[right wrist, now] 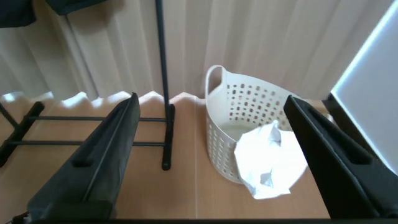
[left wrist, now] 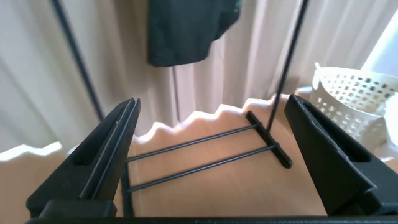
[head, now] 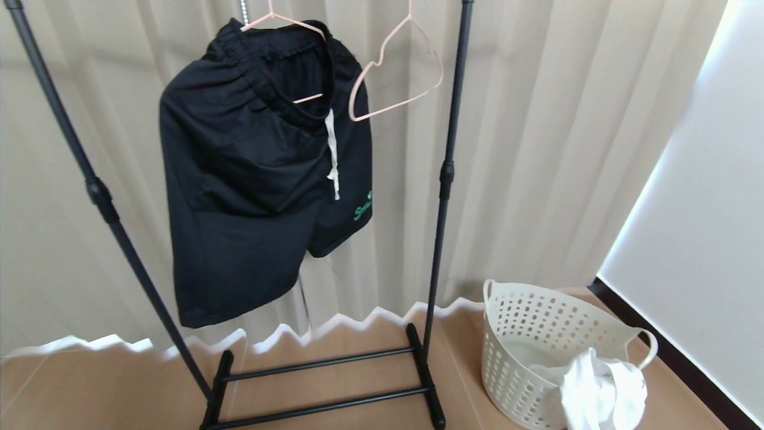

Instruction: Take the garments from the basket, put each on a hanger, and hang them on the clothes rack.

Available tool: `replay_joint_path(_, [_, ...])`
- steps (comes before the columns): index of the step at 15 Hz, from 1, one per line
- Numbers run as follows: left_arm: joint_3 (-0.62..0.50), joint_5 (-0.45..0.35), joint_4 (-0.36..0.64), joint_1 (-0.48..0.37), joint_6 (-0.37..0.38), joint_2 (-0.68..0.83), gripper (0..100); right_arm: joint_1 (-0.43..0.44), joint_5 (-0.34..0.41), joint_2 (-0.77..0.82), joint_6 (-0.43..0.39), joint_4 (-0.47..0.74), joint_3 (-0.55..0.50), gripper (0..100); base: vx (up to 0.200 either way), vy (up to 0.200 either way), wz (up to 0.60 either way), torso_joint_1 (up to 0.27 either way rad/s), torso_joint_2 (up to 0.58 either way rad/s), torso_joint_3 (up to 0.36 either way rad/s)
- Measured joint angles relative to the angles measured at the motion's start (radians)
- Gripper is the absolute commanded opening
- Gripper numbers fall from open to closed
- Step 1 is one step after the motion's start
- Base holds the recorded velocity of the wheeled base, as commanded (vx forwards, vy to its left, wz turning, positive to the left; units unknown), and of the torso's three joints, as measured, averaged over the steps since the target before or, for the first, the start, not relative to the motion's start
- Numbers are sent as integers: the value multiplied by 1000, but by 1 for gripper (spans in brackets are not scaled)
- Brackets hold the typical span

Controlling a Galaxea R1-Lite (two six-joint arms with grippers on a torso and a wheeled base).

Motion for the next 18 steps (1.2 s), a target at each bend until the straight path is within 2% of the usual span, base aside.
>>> replay_joint_path(1, [0,0,0,0,0,0,100,0,0,0,0,0,0,100,0,0,0,0,0,0])
replay_joint_path(9, [0,0,1,0,0,0,100,0,0,0,0,0,0,100,0,-200,0,4,2,2])
replay_joint_path(10, [0,0,1,0,0,0,100,0,0,0,0,0,0,100,0,-200,-600,2,7,2])
replay_joint_path(14, [0,0,0,2,0,0,100,1,0,0,0,0,0,100,0,0,-600,1,5,2])
replay_joint_path(18, [0,1,0,1,-3,0,100,1,0,0,0,1,0,100,0,0,0,0,0,0])
